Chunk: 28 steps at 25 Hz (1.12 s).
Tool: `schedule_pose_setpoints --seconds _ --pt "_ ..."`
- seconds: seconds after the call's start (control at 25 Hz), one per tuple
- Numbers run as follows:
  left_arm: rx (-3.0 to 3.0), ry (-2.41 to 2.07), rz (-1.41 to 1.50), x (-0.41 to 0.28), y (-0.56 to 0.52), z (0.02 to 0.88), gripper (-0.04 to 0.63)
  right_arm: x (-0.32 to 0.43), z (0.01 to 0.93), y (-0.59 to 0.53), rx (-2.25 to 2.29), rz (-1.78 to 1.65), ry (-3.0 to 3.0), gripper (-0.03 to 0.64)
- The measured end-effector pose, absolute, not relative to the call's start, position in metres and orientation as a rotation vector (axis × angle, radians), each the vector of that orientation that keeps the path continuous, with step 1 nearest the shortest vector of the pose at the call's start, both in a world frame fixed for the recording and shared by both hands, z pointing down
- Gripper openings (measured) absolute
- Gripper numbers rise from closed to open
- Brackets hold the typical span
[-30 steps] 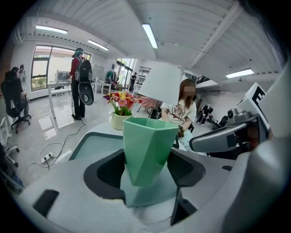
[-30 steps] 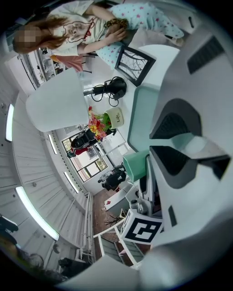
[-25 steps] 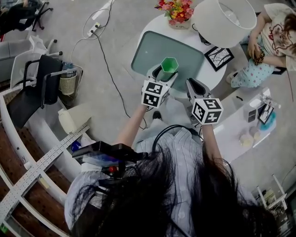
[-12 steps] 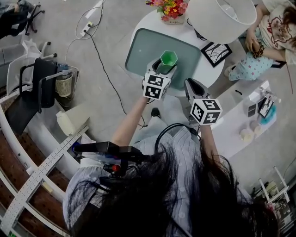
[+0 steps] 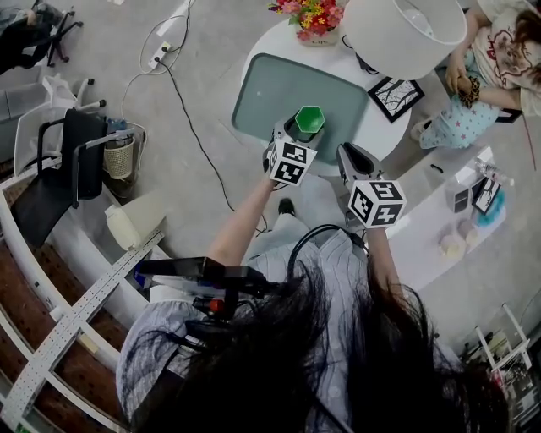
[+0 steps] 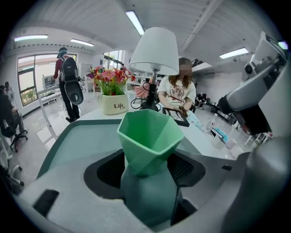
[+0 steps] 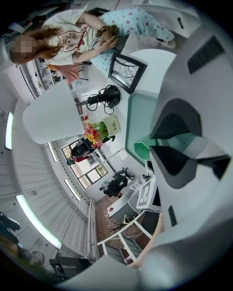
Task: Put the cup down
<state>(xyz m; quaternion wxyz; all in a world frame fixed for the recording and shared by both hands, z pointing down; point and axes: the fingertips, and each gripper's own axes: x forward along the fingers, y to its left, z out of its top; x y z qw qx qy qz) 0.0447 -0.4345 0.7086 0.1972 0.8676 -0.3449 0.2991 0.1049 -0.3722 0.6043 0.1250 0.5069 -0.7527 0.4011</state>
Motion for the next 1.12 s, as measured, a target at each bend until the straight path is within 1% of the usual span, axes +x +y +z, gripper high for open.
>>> schedule_pose_setpoints --seconds 0.44,0.84,1.12 --pt "2.437 -0.91 0.974 0.04 -0.429 0.718 0.307 0.098 0.601 -0.367 1.471 1.155 -2.193 0.064" --pt "2.353 -0.907 0.918 0.009 -0.405 0.702 0.305 0.082 0.593 -0.362 1.456 1.121 -2.231 0.064" --pt "2.296 -1.01 0.742 -0.02 -0.404 0.657 0.305 0.058 0.581 -0.354 1.435 1.081 -2.279 0.064"
